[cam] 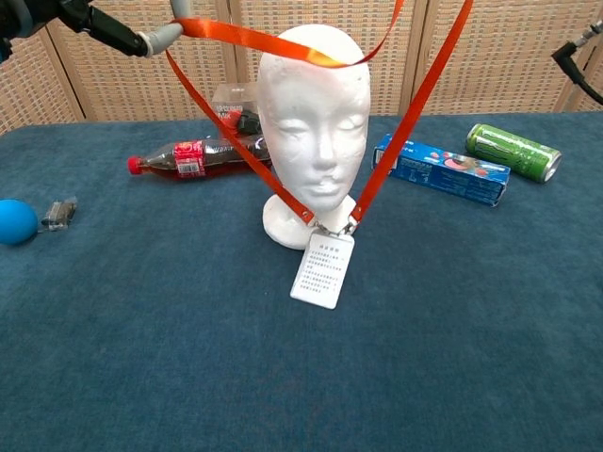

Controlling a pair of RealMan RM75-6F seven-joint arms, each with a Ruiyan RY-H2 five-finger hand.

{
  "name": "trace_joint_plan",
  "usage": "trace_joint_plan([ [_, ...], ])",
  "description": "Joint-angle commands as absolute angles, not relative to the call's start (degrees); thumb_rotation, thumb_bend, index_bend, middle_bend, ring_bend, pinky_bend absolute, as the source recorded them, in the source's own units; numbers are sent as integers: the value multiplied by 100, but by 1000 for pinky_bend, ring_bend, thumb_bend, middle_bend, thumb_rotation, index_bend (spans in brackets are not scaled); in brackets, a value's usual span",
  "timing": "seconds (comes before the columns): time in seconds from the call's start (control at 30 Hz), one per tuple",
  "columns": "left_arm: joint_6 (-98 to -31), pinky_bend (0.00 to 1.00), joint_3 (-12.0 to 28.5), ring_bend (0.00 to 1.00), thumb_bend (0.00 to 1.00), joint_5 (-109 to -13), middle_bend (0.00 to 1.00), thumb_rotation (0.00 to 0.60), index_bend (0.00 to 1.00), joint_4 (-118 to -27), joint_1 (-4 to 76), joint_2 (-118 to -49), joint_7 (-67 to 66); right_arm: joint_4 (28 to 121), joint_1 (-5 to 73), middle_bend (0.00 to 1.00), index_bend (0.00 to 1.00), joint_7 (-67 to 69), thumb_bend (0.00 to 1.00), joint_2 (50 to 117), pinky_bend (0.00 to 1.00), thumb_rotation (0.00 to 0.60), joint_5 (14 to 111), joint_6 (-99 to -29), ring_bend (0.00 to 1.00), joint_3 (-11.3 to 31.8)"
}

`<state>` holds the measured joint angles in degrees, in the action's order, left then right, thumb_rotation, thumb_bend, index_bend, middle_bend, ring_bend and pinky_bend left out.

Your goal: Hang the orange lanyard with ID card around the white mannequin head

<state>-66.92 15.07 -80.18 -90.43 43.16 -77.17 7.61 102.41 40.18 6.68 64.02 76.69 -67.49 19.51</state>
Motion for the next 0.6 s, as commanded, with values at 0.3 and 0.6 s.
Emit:
trace_joint_plan([
  [0.3,-5899,0,2106,0,480,-6778,0,600,722,-9060,4684,-7580,837,9973,4520,82,770,646,722,6363,0,600,6383,-6008,0,2520],
  [0.6,-5460,0,2220,0,478,-5941,0,600,717,-8452,4939,-7864,540,9320,5086,83,768,-137,722,6765,0,600,5284,-5509,0,2574],
])
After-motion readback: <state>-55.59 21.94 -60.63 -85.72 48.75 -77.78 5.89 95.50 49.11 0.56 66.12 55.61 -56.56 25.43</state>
